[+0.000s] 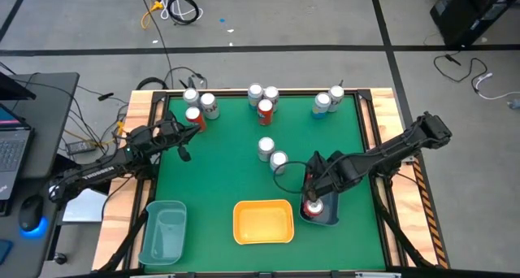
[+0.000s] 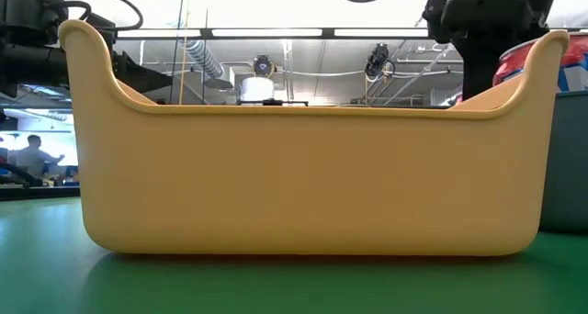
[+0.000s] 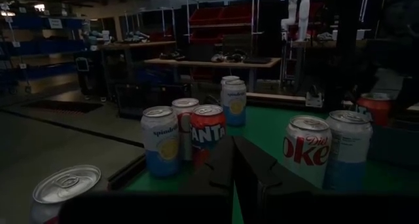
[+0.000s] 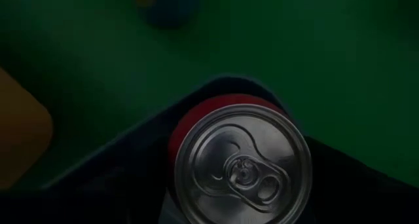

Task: Sort soda cans
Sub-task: Put the red soda can into the blue bin, then adjust the red soda cans in the blue bin

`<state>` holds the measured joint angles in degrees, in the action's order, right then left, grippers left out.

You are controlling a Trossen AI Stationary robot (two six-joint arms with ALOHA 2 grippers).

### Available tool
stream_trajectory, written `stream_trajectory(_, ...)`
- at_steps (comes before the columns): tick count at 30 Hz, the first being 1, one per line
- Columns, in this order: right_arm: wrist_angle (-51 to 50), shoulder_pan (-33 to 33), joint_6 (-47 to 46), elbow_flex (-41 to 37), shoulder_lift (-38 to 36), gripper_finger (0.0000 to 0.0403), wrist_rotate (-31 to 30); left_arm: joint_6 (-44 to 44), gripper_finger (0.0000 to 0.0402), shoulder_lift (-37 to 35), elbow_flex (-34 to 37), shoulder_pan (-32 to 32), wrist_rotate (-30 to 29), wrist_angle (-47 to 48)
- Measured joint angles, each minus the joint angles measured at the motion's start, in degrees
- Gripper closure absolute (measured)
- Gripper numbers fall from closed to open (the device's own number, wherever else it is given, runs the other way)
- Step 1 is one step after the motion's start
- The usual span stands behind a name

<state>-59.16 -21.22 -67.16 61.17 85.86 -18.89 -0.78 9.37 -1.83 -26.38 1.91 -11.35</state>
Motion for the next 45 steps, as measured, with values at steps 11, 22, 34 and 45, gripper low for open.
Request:
stream_trajectory(11, 0.8, 3.8, 7.0, 3.6, -0.3, 0.0034, 2.5, 0.1, 0.0389, 0.0, 0.0, 0.0, 0.0, 0.2)
stream_trajectory(22, -11.5, 6.2, 15.9, 16.1, -0.2, 0.0063, 5.3, 0.1, 0.0389, 0.0, 0.0, 0.0, 0.0, 0.7)
stream_trajectory(34, -19.6, -2.7, 11.6, 17.8, -0.3, 0.0365, 22.0, -0.1, 0.0389, 0.0, 0.0, 0.0, 0.0, 0.5)
stream_trajectory(45, -1.1, -11.3, 6.0, 5.3, -0.3, 0.04, 19.8, -0.1, 0.0389, 0.0, 0.0, 0.0, -0.2, 0.5)
